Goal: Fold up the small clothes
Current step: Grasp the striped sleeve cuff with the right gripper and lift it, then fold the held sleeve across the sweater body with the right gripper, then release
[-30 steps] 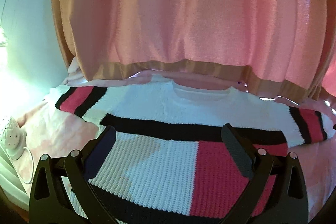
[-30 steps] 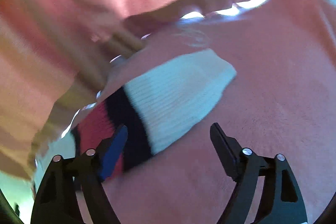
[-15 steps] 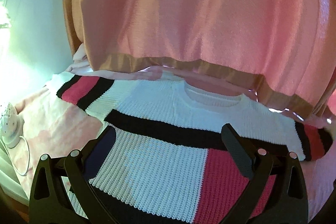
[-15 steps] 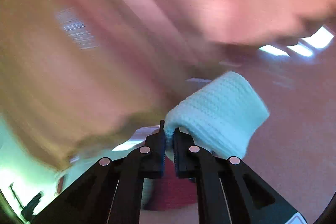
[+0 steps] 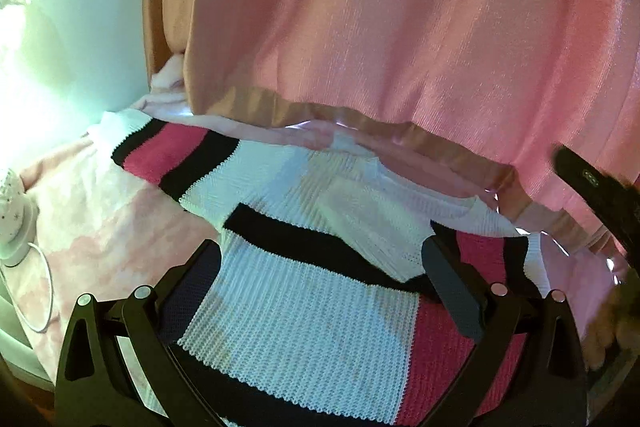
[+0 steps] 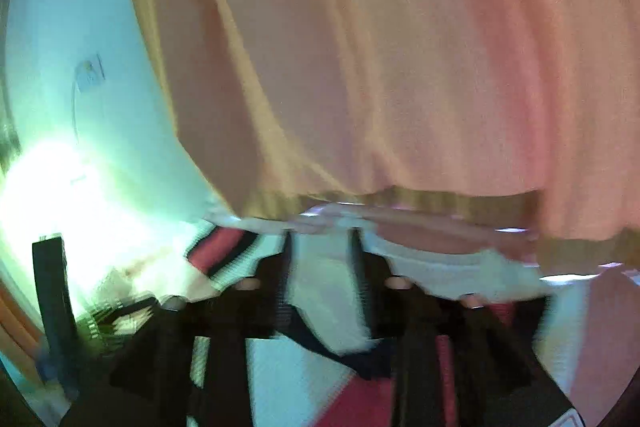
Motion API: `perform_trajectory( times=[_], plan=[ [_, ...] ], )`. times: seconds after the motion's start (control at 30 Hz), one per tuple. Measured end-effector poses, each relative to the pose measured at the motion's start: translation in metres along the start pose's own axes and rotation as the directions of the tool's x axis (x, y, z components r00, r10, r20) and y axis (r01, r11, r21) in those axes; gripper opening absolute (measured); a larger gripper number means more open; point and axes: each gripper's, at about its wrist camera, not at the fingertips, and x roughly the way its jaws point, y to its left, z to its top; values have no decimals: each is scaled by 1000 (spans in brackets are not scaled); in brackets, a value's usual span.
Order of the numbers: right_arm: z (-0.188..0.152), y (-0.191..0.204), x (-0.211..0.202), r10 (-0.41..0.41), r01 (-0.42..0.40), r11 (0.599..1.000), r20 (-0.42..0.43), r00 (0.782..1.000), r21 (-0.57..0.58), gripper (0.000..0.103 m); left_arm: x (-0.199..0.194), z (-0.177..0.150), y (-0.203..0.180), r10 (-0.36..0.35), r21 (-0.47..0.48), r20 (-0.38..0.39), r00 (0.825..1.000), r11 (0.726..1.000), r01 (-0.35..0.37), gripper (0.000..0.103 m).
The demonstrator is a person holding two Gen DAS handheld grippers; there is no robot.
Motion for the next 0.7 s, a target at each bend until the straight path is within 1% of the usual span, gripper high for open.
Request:
perform_trajectory(
  times=[0.03,0.07,0.1,0.17,0.23,0.3,0.4,0.43,0.47,0.5,0.57,0.6,0.63,0.67,0.7],
  plan=[
    [-8,-7,-14,-60,60,998,-3,998,-28,47,3,1,-1,4,6,-3,1000,1000,-4,98],
    [-23,-15,-32,-131,130,990,-20,991,-57,48,8,2,-2,10,13,-14,1000,1000,-9,98],
    [-33,-25,-41,-181,178,981,-45,982,-72,49,16,3,-5,6,19,-38,999,1000,-5,98],
    [-59,-50,-56,-294,286,955,-117,949,-83,51,37,2,-10,-5,14,-104,995,1000,7,98],
    [-88,-79,-66,-374,366,928,-192,908,-73,51,65,-2,-16,-6,0,-177,984,1000,6,98],
    [-111,-99,-67,-412,411,910,-236,880,-55,51,92,-5,-23,-17,-14,-224,975,1000,14,98],
    [-135,-117,-47,-412,419,907,-297,862,-40,51,119,-11,-33,-28,-20,-251,967,1000,23,98],
    [-140,-122,-42,-413,423,905,-304,858,-37,51,126,-13,-36,-36,-21,-263,964,999,32,96],
    [-141,-124,-38,-397,411,911,-314,862,-25,51,131,-15,-39,-43,-20,-274,961,999,39,94],
    [-143,-125,-34,-381,397,917,-320,867,-16,52,137,-17,-43,-56,-18,-285,957,998,53,88],
    [-151,-127,-18,-373,389,921,-335,865,-22,52,147,-18,-45,-67,-27,-304,950,998,62,80],
    [-154,-128,-14,-368,383,924,-339,866,-23,52,155,-19,-46,-78,-43,-314,946,997,68,68],
    [-156,-129,-11,-361,379,925,-342,867,-16,44,160,-20,-45,-87,-56,-329,940,996,73,54],
    [-155,-129,-8,-361,383,924,-341,868,-4,35,167,-22,-44,-84,-70,-348,934,996,64,49],
    [-154,-130,-8,-363,391,920,-334,870,16,15,168,-22,-43,-75,-76,-337,938,996,52,37]
  ],
)
